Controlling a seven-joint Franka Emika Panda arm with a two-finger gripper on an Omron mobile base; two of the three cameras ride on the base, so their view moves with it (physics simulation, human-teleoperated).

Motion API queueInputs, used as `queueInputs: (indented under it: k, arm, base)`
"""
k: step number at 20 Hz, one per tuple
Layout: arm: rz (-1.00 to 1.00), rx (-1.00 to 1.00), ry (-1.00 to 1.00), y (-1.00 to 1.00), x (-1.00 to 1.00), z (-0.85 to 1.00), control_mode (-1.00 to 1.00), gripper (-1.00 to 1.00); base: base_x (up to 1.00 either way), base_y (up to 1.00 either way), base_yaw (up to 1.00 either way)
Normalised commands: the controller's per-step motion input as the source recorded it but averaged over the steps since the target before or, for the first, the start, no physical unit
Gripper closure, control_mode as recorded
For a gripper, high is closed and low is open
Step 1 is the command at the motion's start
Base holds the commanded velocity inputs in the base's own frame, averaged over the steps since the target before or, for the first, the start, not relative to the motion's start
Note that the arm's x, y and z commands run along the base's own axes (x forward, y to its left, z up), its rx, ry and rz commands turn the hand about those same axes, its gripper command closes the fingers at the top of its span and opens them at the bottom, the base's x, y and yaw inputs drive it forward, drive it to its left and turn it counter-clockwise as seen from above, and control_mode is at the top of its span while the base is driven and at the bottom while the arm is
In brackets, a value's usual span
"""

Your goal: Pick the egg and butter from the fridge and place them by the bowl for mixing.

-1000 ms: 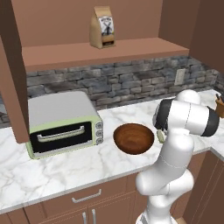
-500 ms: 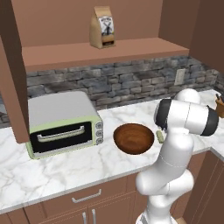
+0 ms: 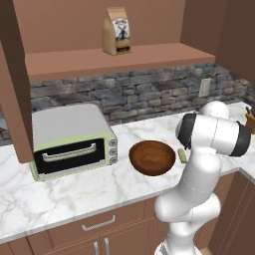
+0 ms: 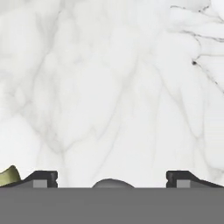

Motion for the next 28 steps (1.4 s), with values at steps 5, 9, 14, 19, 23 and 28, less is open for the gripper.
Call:
queueInputs:
  k: [5,9,14,19,23,28]
  arm:
    - [0.0,0.0,-0.1,0.07,-0.03,0.23,-1.0,-1.0]
    - [0.0,0.0,-0.19,0.15,-0.15,0.25,-1.0,-1.0]
    - [0.0,0.0,-0.24,0.24,-0.27,0.21,-1.0,-1.0]
    - [0.0,0.0,-0.22,0.23,-0.37,0.2,-1.0,-1.0]
    - [0.0,0.0,-0.18,0.24,-0.4,0.25,-1.0,-1.0]
    - [0.0,-0.02,-0.07,0.26,-0.36,0.36,-1.0,-1.0]
  base:
    - [0.0,0.0,0.0]
    - [0.0,0.0,0.0]
    - [0.0,0.0,0.0]
    - [0.0,0.0,0.0]
    - [0.0,0.0,0.0]
    - [0.0,0.0,0.0]
